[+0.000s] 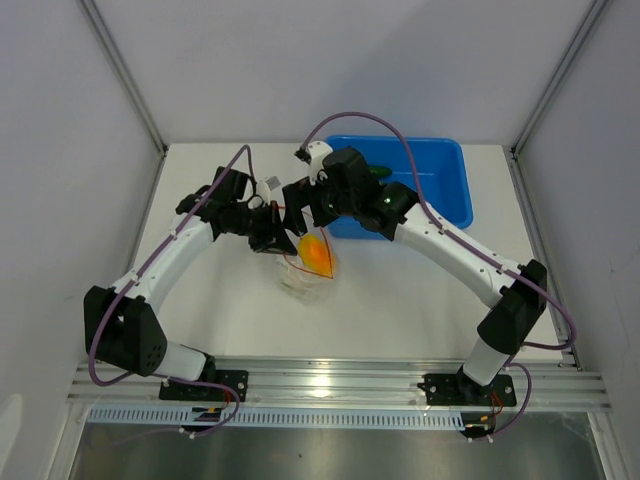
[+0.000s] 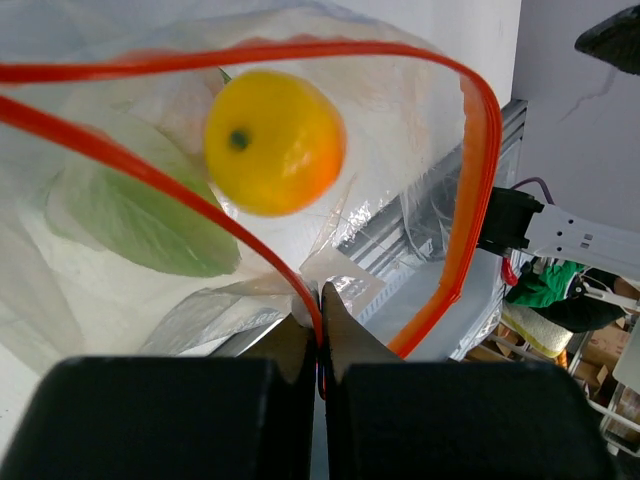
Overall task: Place the food in the zip-top bag and seal the zipper
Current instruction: Place the fake fruit in the zipper food storage bag, then pick up the fake fruit from the bin.
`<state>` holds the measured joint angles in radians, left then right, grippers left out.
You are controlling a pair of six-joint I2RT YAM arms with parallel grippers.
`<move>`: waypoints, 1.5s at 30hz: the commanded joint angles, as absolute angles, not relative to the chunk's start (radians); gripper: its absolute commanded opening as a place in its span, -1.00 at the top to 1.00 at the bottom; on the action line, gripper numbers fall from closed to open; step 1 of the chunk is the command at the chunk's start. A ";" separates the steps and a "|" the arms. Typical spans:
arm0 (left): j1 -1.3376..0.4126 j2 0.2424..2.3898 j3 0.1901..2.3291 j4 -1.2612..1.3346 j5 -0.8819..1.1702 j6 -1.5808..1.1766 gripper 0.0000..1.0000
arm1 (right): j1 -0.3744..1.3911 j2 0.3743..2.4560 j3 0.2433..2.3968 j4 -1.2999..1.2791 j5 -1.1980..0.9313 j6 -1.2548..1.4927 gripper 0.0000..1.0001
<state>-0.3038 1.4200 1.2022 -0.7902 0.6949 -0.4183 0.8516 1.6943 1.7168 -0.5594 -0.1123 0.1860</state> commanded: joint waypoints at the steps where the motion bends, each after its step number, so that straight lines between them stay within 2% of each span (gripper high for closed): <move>1: -0.291 1.405 1.230 -0.773 0.724 -0.420 0.99 | 0.859 1.695 1.729 -0.541 -0.089 0.181 -0.99; 10: -0.290 1.399 1.226 -0.784 0.718 -0.411 0.99 | 0.822 1.743 1.836 -0.621 0.093 0.224 -0.99; 20: -0.290 1.390 1.213 -0.788 0.706 -0.400 0.99 | 0.721 1.761 1.873 -0.587 0.347 0.342 -0.99; 37: -0.290 1.390 1.239 -0.831 0.667 -0.333 0.99 | 0.356 2.031 2.069 -0.735 0.221 0.820 -0.99; 45: -0.290 1.397 1.244 -0.844 0.644 -0.327 0.99 | 0.314 2.216 2.229 -0.886 0.163 1.045 -0.99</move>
<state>-0.2996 1.4193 1.2049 -0.8364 0.6575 -0.3569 0.3088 2.1719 2.1365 -0.7933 0.1780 0.9199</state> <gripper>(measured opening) 0.003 0.993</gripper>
